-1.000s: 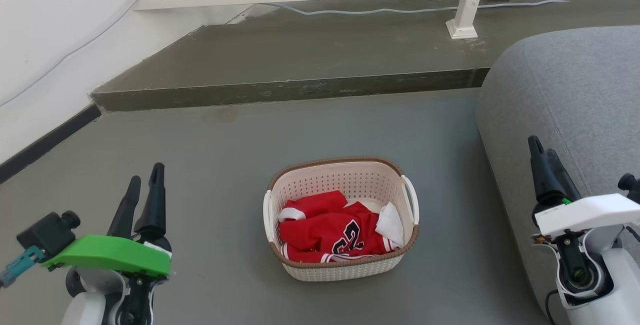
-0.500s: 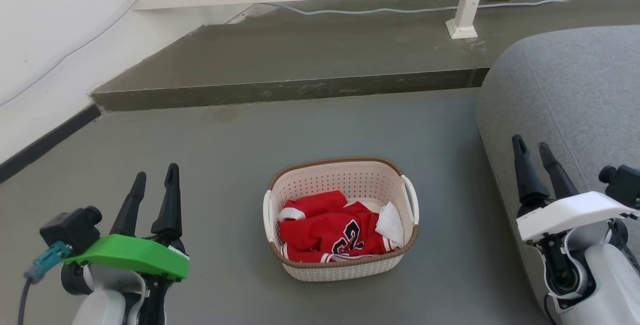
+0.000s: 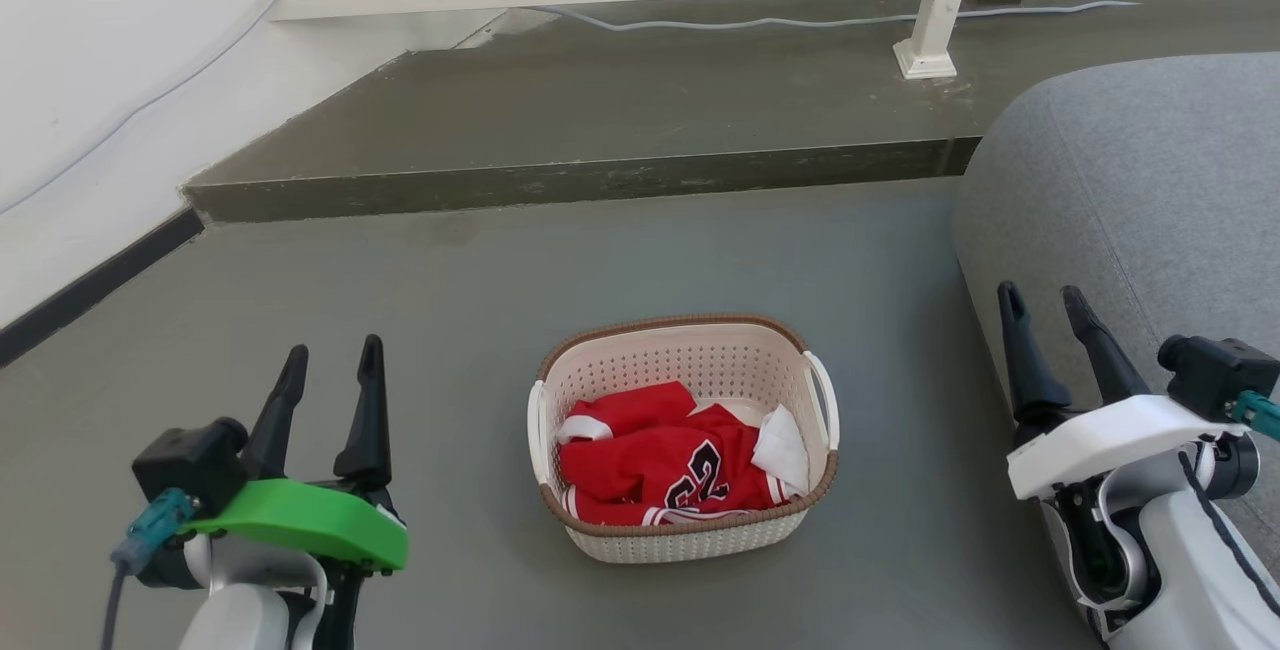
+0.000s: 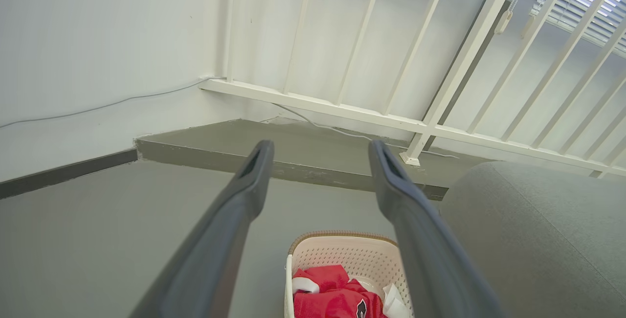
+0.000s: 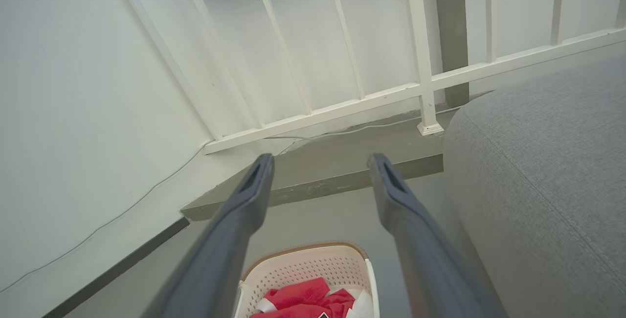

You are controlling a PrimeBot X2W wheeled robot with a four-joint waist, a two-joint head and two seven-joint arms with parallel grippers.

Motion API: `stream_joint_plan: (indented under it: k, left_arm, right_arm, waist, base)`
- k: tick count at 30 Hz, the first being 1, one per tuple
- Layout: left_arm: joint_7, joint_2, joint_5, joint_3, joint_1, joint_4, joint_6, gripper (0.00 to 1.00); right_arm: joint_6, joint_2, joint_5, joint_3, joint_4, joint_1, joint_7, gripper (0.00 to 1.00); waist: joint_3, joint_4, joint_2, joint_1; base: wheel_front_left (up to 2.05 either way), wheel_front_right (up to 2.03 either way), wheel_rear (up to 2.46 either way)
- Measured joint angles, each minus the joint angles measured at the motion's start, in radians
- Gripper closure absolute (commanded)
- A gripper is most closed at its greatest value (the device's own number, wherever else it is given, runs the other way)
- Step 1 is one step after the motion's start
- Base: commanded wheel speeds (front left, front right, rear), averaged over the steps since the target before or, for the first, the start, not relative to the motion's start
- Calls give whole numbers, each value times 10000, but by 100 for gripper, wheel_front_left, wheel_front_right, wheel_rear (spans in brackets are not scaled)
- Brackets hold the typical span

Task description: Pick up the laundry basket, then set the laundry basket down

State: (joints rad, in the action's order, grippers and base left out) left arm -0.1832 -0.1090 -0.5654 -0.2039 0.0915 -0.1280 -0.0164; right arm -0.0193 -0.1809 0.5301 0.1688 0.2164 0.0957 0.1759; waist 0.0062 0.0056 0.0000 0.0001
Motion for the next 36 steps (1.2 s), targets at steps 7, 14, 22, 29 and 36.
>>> stream_joint_plan:
  k: [7,14,22,29,36]
  left_arm:
    - [-219,17,1030,-232,-43,-219,180,0]
    - [-395,23,1785,-326,-62,-328,387,0]
    - [-656,58,2633,-431,-61,-420,533,0]
    - [-658,132,2744,-422,-60,-560,593,0]
    - [-658,196,2744,-391,-58,-650,606,0]
  right_arm:
    - [119,-13,-970,186,115,0,251,0]
    - [199,-27,-1781,307,163,0,451,0]
    - [215,0,-2500,374,167,0,713,0]
    - [211,71,-2577,314,242,0,715,0]
    - [194,67,-2708,240,328,0,715,0]
  waist:
    - [2,14,0,0]
    - [3,25,0,0]
    - [5,37,0,0]
    - [4,48,0,0]
    - [-2,60,0,0]
  base:
    - [0,0,0]
    - [0,0,0]
    - [0,0,0]
    - [0,0,0]
    - [0,0,0]
